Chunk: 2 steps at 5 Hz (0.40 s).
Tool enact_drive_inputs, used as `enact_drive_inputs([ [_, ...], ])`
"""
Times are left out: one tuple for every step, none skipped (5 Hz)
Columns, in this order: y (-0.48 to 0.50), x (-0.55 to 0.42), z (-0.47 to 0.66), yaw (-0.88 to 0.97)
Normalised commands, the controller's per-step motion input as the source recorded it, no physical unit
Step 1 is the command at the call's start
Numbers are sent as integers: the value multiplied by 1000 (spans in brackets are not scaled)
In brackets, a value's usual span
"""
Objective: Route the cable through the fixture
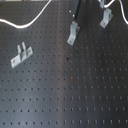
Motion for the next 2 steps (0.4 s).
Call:
enact_drive_inputs([
  [-5, 267, 273, 0],
  [-69, 55, 179, 14],
])
